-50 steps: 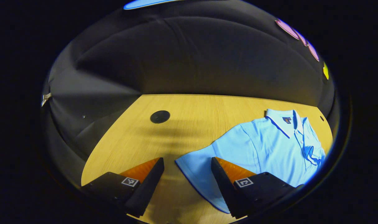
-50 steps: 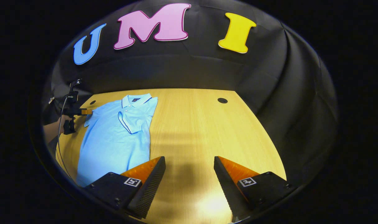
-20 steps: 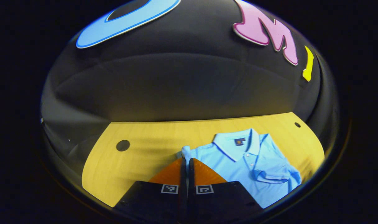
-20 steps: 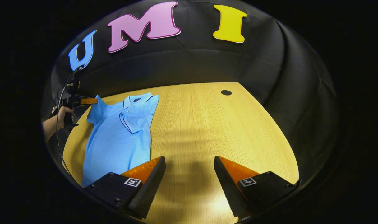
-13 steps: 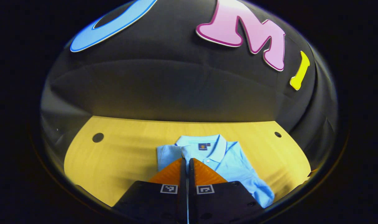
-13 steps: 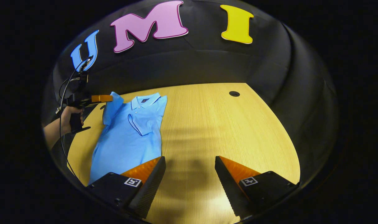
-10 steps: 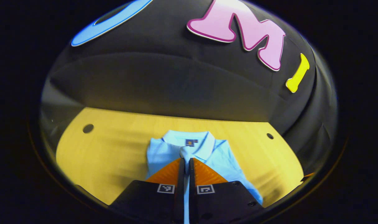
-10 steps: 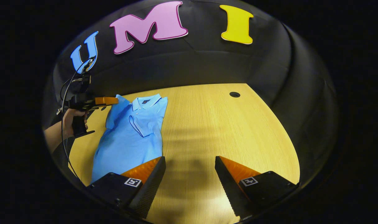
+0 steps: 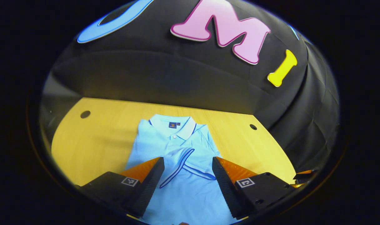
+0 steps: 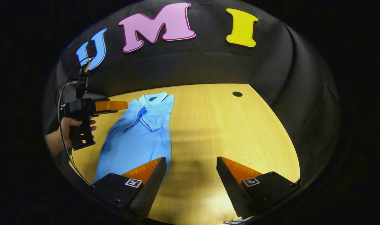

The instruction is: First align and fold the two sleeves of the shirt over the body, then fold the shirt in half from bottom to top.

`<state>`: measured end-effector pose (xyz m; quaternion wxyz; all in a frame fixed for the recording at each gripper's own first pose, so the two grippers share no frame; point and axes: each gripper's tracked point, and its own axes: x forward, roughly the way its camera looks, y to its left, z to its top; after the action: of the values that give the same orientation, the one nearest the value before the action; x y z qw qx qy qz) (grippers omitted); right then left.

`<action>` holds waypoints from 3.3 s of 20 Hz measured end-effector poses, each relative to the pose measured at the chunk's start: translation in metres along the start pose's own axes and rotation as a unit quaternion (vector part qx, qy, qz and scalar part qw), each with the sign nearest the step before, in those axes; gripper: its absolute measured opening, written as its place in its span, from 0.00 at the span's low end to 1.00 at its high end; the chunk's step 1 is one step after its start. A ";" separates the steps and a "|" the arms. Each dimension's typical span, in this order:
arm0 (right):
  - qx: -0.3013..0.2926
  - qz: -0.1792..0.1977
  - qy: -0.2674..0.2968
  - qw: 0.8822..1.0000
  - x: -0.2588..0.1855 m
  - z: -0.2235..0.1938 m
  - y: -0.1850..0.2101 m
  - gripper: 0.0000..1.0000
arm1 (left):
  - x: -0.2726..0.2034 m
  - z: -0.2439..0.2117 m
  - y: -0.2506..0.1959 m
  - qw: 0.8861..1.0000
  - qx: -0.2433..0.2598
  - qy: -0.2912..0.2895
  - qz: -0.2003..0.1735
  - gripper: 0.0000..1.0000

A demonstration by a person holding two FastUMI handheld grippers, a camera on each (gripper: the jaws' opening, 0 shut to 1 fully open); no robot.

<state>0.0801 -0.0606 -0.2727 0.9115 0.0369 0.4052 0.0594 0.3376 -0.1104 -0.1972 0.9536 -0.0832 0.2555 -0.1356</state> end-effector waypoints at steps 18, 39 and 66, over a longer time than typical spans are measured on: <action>0.002 0.036 0.084 0.996 -0.060 -0.143 0.110 0.99 | -0.230 -0.179 0.044 0.997 0.025 0.049 0.057 0.98; -0.051 0.009 0.115 0.992 -0.021 -0.202 0.141 0.77 | -0.200 -0.290 0.030 0.983 0.059 0.147 0.095 0.77; 0.008 0.093 0.115 0.989 -0.012 -0.111 0.165 0.05 | -0.199 -0.221 0.013 0.985 0.016 0.153 0.080 0.06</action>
<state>-0.0234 0.1027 -0.3188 0.8492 0.0748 0.5024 0.1443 0.0625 -0.0575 -0.2967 0.9122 -0.0254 0.4022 -0.0745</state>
